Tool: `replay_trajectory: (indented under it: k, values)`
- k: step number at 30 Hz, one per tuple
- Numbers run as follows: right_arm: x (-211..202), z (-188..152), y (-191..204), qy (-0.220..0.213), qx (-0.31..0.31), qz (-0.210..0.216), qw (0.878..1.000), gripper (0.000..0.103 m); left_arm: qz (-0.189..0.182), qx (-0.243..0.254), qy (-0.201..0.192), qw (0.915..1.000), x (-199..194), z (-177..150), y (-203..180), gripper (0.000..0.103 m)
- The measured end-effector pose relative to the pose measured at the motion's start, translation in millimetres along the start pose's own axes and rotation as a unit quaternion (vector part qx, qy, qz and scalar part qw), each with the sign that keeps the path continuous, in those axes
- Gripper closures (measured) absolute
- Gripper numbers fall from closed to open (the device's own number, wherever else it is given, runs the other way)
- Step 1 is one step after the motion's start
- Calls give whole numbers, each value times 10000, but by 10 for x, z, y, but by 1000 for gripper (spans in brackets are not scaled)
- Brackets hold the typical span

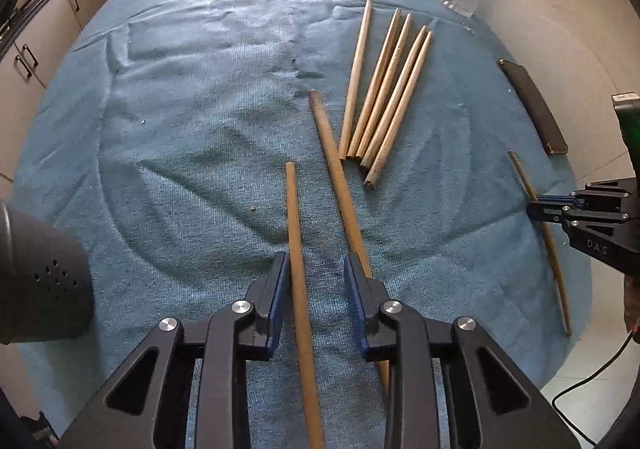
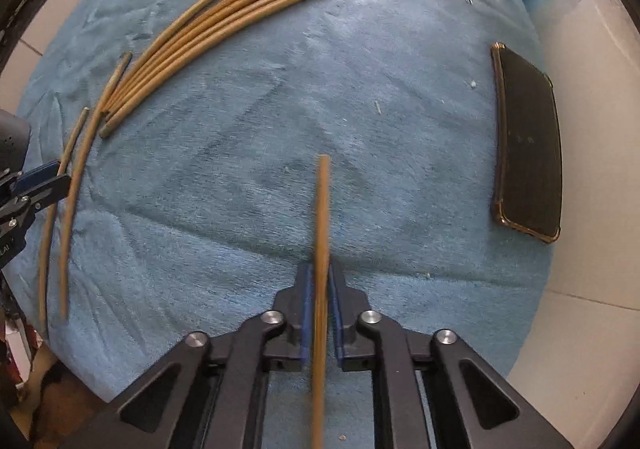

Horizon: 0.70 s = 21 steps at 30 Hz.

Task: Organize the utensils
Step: 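Lift both held chopsticks and carry them toward the black holder, then lower the chopsticks into the black holder and open both grippers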

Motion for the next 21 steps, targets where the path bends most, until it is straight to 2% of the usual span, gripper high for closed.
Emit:
replay_trajectory:
  k: [1, 4, 10, 14, 16, 21]
  values:
    - [-14, -14, 7, -136, 22, -25, 9999, 95, -45, -49, -55, 10000, -11, -14, 16, 97]
    - [-63, -79, -2, -486, 217, 86, 9985, 96, -364, -248, -220, 9988, -76, -62, 36, 97]
    - [-460, -287, 38, -1394, 586, 511, 9872, 96, -693, -106, -1101, 9914, -579, -168, -65, 97]
    - [-923, -409, 119, -2158, 677, 706, 9715, 96, -870, 8, -1791, 9800, -1046, -291, -153, 97]
    - [-1128, -459, 126, -2417, 708, 779, 9646, 96, -872, 98, -2052, 9748, -1232, -337, -189, 97]
    - [-1506, -444, 338, -2958, 704, 912, 9483, 96, -850, 316, -2854, 9541, -1806, -454, -249, 97]
Point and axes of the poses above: each gripper's, at about its wrist camera, not at the fingertips, and x roughly the way its jaws point, y to its left, z to its top, the point moved 10 cm from there along x, roughly the way its jaws point, and after that the axes turned 4 degrees about -z, right-handed, at the moved point
